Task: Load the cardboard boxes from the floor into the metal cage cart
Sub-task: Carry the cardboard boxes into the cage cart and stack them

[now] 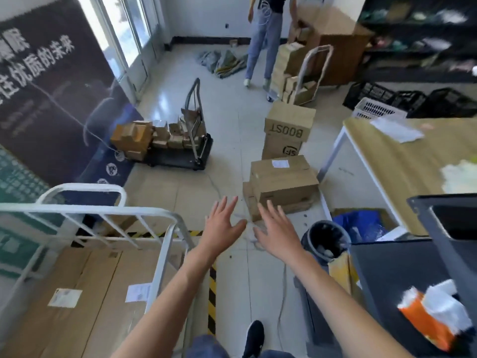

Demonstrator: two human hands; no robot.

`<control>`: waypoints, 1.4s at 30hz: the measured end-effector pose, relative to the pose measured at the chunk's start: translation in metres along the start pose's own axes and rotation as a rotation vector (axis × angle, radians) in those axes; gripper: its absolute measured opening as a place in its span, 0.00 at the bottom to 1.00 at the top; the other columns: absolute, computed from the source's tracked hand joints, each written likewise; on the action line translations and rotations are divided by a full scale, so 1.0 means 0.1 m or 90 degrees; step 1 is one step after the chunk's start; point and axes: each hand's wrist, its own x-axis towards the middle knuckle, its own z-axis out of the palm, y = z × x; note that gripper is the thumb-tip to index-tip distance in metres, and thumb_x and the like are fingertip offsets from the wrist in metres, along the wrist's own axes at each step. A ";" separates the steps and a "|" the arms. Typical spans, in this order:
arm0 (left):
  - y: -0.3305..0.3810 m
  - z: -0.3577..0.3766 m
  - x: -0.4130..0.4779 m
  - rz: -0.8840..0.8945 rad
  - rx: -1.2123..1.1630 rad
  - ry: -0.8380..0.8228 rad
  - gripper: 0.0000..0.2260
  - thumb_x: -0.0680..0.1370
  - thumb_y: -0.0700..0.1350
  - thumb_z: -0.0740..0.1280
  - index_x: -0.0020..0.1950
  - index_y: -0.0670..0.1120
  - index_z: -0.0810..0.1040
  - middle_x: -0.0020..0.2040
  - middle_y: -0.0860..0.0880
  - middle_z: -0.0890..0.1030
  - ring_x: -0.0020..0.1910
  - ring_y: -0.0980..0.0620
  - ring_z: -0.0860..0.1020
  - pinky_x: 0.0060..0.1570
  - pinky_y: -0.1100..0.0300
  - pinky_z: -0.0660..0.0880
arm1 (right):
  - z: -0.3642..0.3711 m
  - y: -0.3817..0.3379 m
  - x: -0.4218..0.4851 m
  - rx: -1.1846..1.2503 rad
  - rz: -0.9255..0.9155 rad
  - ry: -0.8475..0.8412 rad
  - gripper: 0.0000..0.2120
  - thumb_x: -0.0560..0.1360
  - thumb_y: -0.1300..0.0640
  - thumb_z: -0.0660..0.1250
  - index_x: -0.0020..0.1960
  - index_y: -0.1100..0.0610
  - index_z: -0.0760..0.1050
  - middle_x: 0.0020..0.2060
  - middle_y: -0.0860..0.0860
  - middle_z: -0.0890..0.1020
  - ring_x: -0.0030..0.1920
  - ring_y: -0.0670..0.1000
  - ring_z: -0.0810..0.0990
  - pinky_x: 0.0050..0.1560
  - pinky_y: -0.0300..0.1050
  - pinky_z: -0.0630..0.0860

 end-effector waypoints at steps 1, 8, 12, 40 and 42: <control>0.11 0.04 0.14 0.009 -0.011 -0.009 0.32 0.80 0.56 0.64 0.81 0.57 0.55 0.82 0.49 0.53 0.80 0.47 0.48 0.76 0.39 0.51 | -0.10 0.10 0.07 0.012 0.013 0.018 0.32 0.83 0.44 0.56 0.82 0.48 0.46 0.82 0.52 0.45 0.80 0.59 0.43 0.78 0.59 0.52; 0.44 0.25 1.07 0.021 -0.039 -0.064 0.32 0.80 0.57 0.63 0.81 0.57 0.54 0.82 0.50 0.52 0.81 0.48 0.48 0.76 0.40 0.53 | -0.42 0.66 0.73 0.054 0.094 0.058 0.33 0.83 0.43 0.56 0.82 0.47 0.46 0.82 0.50 0.44 0.80 0.57 0.43 0.77 0.55 0.50; 0.38 0.31 1.76 0.000 -0.066 -0.086 0.31 0.80 0.55 0.64 0.81 0.57 0.55 0.82 0.49 0.52 0.81 0.48 0.48 0.77 0.43 0.52 | -0.48 0.88 1.35 0.060 0.114 0.051 0.33 0.82 0.42 0.56 0.82 0.46 0.45 0.81 0.49 0.43 0.81 0.56 0.42 0.77 0.55 0.50; -0.29 2.06 6.29 -0.272 -0.163 -0.128 0.32 0.79 0.52 0.66 0.80 0.49 0.58 0.80 0.49 0.61 0.79 0.50 0.57 0.76 0.48 0.57 | -0.10 3.43 5.21 0.243 0.348 -0.012 0.32 0.82 0.46 0.59 0.81 0.46 0.50 0.81 0.47 0.53 0.80 0.50 0.51 0.77 0.54 0.55; -0.45 2.41 6.55 -0.306 -0.175 -0.098 0.33 0.79 0.53 0.68 0.80 0.49 0.58 0.79 0.49 0.62 0.78 0.51 0.59 0.75 0.52 0.58 | 0.07 3.82 5.50 0.247 0.349 -0.033 0.32 0.81 0.45 0.59 0.81 0.45 0.50 0.81 0.46 0.54 0.79 0.48 0.52 0.76 0.52 0.55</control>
